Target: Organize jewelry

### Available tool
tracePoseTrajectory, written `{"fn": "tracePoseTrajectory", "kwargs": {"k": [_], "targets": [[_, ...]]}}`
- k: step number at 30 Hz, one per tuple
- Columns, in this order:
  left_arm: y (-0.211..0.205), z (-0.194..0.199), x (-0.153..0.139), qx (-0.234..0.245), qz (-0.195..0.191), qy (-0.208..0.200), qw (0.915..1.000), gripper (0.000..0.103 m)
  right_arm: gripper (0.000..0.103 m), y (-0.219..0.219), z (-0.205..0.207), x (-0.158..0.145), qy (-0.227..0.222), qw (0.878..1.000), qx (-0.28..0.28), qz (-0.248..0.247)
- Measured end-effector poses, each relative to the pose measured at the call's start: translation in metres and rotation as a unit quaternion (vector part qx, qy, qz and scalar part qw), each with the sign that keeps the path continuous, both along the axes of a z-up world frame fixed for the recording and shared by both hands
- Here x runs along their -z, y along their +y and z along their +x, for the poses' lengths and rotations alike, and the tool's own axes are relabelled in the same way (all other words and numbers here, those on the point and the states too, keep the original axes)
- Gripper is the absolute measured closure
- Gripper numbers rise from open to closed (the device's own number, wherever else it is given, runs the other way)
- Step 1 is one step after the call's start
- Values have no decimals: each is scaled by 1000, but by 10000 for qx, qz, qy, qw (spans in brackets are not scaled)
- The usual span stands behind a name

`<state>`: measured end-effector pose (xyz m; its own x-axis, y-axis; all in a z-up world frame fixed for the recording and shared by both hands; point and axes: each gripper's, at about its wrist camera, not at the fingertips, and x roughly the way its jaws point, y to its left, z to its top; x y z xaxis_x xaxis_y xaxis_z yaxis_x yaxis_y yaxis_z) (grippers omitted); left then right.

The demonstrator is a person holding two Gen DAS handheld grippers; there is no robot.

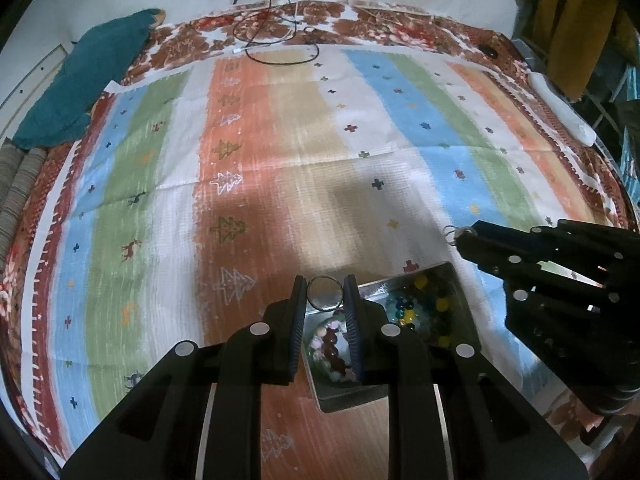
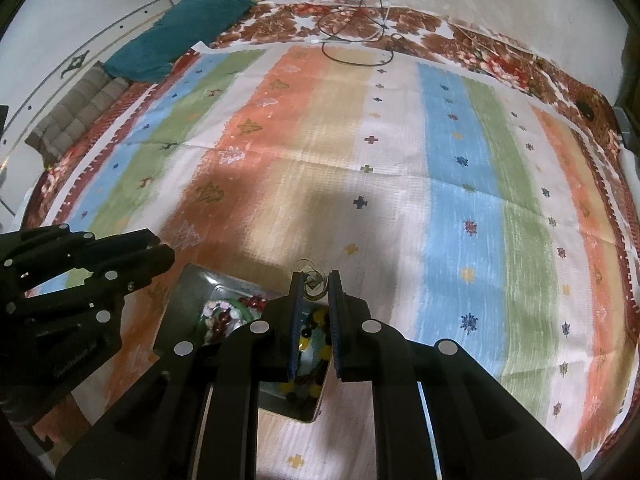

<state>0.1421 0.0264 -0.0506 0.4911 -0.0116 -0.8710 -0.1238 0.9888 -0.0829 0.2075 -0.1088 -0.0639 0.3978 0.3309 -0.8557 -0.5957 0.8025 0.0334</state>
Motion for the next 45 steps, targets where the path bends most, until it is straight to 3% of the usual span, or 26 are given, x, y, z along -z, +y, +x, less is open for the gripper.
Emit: {"fn": "tracePoseTrajectory", "kwargs": {"k": [18, 19, 21, 22, 34, 45], "targets": [[-11, -26, -6, 115, -74, -109, 9998, 84, 89, -5, -31, 1, 97, 9995, -283, 113], [-10, -27, -6, 98, -91, -97, 9999, 84, 88, -5, -31, 1, 73, 9996, -258, 101], [-7, -27, -6, 41, -100, -94, 9999, 84, 71, -6, -30, 1, 80, 9997, -208, 68], [-5, -28, -7, 1, -117, -98, 9999, 84, 70, -6, -30, 2, 90, 9997, -204, 60], [0, -34, -9, -142, -227, -138, 9995, 73, 69, -19, -38, -3, 42, 9998, -164, 133], [-3, -59, -19, -63, -333, -346, 9988, 55, 54, -37, -62, -20, -93, 9988, -108, 467]]}}
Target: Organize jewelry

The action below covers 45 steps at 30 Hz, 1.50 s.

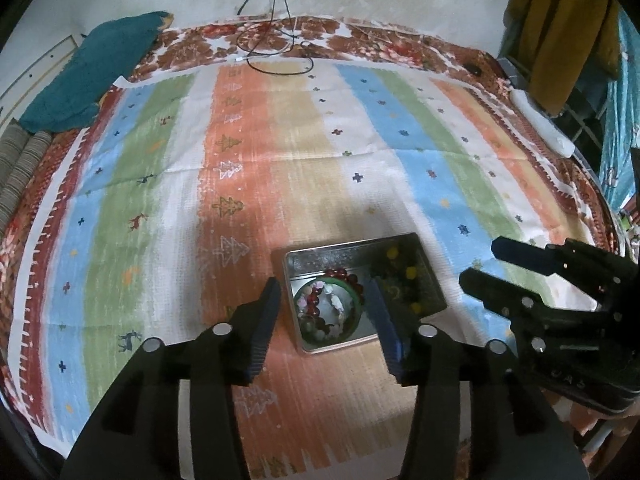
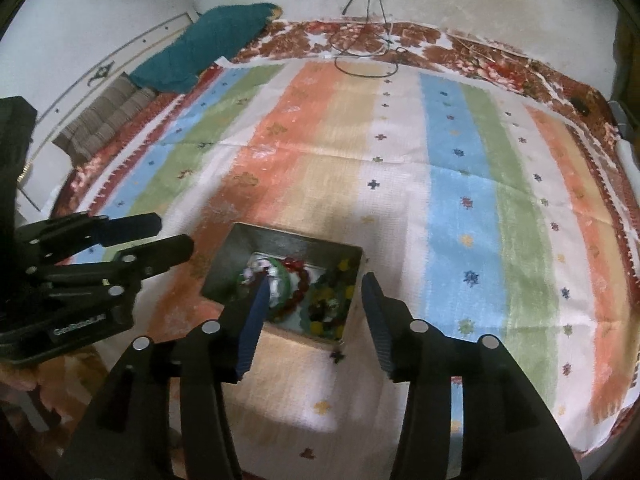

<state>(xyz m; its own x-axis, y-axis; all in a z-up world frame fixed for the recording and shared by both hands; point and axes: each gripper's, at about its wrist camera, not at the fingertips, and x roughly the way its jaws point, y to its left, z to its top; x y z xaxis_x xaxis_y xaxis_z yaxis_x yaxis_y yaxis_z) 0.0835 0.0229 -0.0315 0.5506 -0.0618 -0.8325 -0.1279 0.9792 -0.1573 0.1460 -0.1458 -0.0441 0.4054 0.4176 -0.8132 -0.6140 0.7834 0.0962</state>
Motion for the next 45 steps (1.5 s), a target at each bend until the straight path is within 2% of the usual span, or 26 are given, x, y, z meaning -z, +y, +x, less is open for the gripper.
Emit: {"fn": "tracePoseTrajectory", "kwargs": {"k": [10, 13, 15, 22, 25, 28, 31, 33, 45], "targets": [[-8, -25, -10, 124, 52, -243, 9996, 51, 47, -14, -18, -11, -211, 9996, -9, 200], [-7, -35, -11, 122, 39, -290, 9995, 47, 47, -16, -25, -14, -255, 9994, -55, 248], [-6, -43, -14, 125, -7, -360, 9993, 42, 42, -18, -32, -16, -327, 9991, -83, 245], [-4, -62, -17, 75, 65, -433, 9990, 34, 31, -26, -46, -22, -511, 9984, -63, 220], [-4, -70, -18, 72, 86, -484, 9988, 28, 27, -29, -49, -21, -549, 9983, -24, 204], [-8, -78, -20, 106, 150, -592, 9981, 12, 20, -29, -53, -18, -578, 9982, -30, 153], [-10, -82, -19, 83, 269, -657, 9974, 6, 15, -29, -58, -16, -675, 9977, -60, 85], [-12, -82, -18, 82, 370, -664, 9971, 6, 9, -31, -61, -19, -765, 9970, -43, 124], [-12, -88, -20, -56, 492, -817, 9954, 6, 7, -38, -62, -20, -836, 9962, -1, 238]]}}
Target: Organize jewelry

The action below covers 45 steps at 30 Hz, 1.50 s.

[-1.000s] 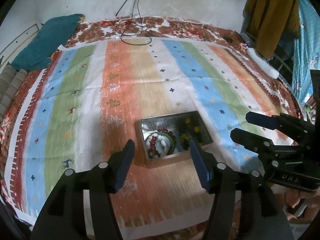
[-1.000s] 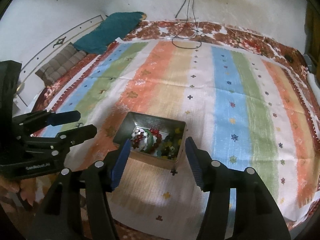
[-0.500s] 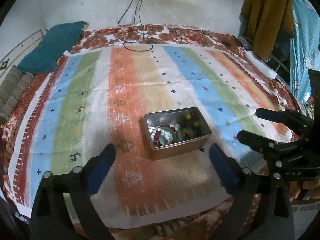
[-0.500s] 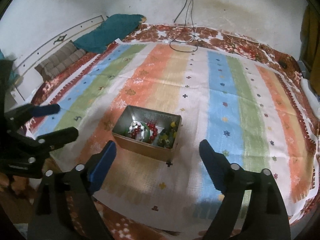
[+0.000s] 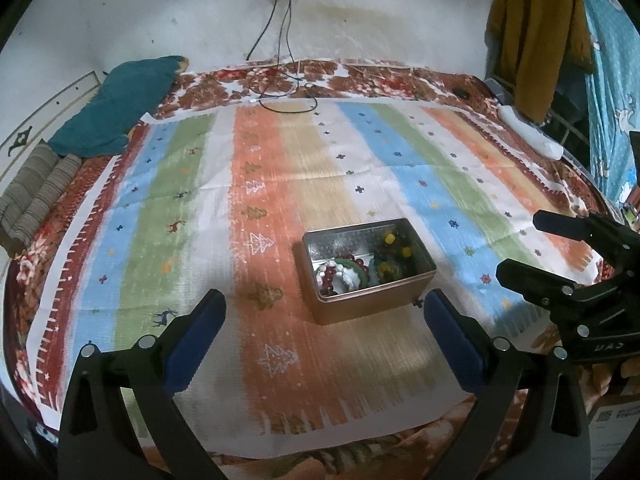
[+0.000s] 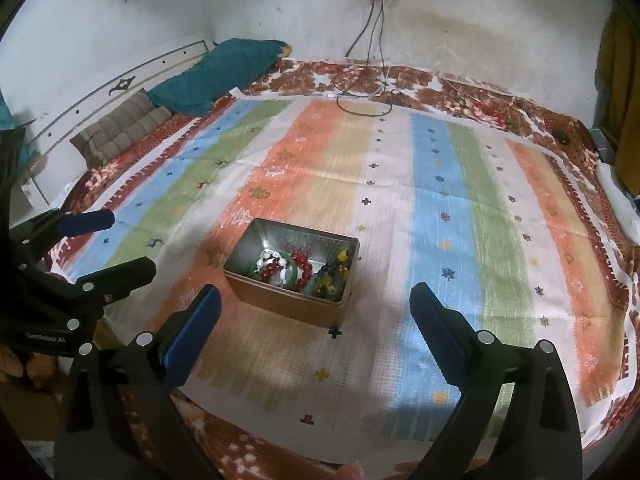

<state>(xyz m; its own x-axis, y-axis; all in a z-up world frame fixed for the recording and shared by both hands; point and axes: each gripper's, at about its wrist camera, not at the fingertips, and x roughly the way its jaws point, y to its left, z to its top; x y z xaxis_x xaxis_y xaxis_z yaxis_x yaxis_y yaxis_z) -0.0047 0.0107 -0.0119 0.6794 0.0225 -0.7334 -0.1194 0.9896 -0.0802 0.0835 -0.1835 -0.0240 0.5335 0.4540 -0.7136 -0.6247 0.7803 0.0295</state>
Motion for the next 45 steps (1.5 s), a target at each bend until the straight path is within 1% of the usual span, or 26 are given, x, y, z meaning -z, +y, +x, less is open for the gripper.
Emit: {"fn": "tracePoseTrajectory", "kwargs": {"k": [4, 11, 15, 24, 36, 45], "targets": [[-3, -1, 0, -27, 109, -23, 9999, 6, 6, -3, -2, -2, -55, 9999, 22, 82], [-2, -2, -2, -66, 135, -88, 9998, 6, 6, -8, -4, -4, -115, 9997, 59, 210], [-3, -5, -5, -89, 211, -249, 9994, 6, 6, -9, -5, -5, -153, 9995, 67, 250], [-6, -10, -10, 4, 187, -465, 9987, 6, 6, -15, -9, -6, -157, 9990, 41, 406], [-6, -12, -15, -59, 191, -591, 9981, 6, 6, -17, -12, -8, -272, 9982, 48, 528], [-5, -12, -15, 2, 169, -602, 9980, 6, 6, -18, -14, -10, -344, 9977, -13, 578]]}}
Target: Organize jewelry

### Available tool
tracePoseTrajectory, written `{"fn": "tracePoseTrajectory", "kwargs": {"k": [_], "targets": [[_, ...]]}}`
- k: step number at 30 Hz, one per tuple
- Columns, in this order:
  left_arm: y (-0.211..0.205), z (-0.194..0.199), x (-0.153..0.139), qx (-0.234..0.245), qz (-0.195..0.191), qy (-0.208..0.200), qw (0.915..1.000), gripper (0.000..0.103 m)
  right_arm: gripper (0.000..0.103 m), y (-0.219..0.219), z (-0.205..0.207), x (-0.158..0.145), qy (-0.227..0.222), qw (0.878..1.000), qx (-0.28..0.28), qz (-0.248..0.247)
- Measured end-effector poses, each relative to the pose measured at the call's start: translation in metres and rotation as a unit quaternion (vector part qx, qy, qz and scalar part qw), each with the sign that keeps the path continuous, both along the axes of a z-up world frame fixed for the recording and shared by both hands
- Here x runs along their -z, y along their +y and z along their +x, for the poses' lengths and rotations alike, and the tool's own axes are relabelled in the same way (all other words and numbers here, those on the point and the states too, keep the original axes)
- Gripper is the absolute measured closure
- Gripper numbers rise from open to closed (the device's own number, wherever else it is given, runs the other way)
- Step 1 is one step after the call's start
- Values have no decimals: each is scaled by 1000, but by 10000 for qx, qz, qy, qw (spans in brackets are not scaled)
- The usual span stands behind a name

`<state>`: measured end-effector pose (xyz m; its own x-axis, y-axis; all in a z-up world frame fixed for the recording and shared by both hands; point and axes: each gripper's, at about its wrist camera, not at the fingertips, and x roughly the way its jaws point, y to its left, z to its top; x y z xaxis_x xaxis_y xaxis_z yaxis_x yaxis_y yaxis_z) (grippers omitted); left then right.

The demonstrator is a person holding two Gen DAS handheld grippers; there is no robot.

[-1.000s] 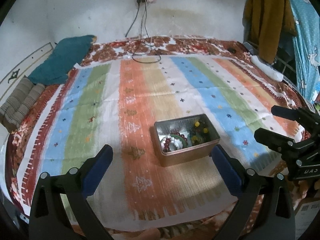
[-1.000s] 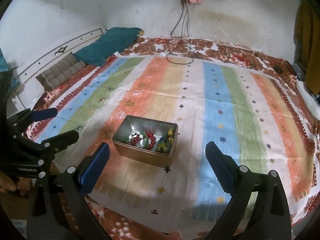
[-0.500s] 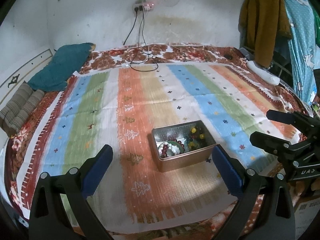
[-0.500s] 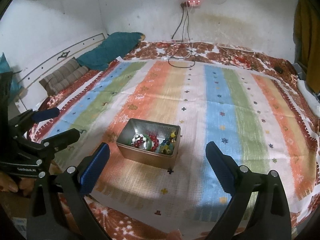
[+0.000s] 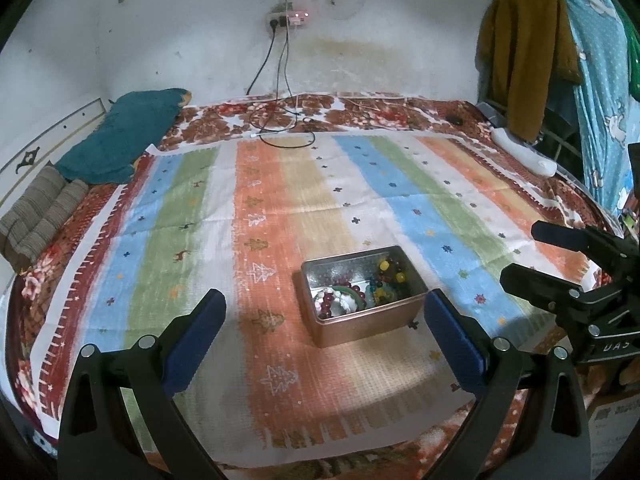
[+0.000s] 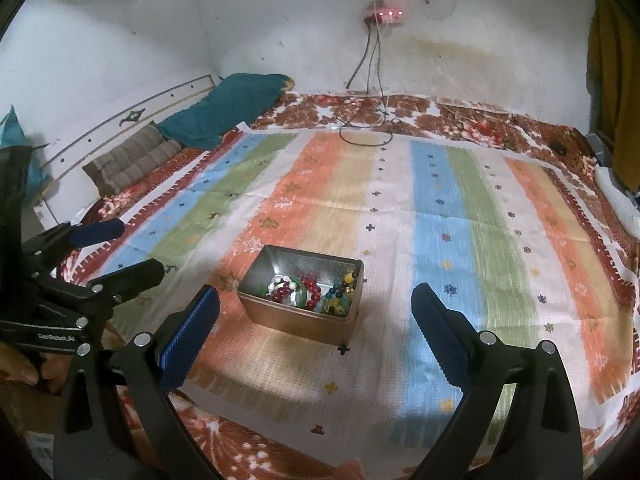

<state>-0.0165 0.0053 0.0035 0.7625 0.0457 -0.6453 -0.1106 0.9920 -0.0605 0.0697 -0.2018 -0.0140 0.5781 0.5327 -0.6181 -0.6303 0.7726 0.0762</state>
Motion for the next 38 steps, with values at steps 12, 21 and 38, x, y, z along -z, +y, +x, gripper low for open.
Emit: {"fn": "tracePoseTrajectory", "kwargs": {"k": [12, 21, 38], "targets": [[-7, -2, 1, 121, 82, -28, 9999, 6, 6, -3, -1, -2, -54, 10000, 26, 40], [-7, -2, 1, 123, 78, -30, 9999, 6, 6, -3, -3, -3, -97, 9999, 18, 49], [-6, -2, -1, 127, 33, -58, 9999, 6, 6, -3, -3, -3, -94, 9999, 24, 49]]}}
